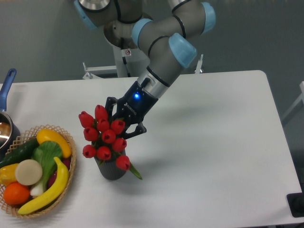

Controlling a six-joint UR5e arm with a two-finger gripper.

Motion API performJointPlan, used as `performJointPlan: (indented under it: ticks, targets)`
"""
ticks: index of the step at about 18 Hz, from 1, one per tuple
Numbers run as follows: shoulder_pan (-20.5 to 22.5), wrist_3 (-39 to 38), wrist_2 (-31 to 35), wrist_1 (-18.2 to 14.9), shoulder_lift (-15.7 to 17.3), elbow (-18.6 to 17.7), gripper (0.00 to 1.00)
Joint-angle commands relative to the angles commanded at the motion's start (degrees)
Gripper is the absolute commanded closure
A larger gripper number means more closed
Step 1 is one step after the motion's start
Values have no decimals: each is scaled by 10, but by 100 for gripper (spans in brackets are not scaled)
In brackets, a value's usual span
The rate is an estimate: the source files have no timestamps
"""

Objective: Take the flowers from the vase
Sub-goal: 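Lift the gripped tulips straight up out of the grey vase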

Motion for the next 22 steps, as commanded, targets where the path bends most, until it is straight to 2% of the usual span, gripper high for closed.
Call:
performJointPlan:
  ticks: [4,11,22]
  targets:
    - [4,-35,-3,1,15,4,65]
    - [15,-41,-30,1,37,14,65]
    - [29,-85,-30,0,38,64,65]
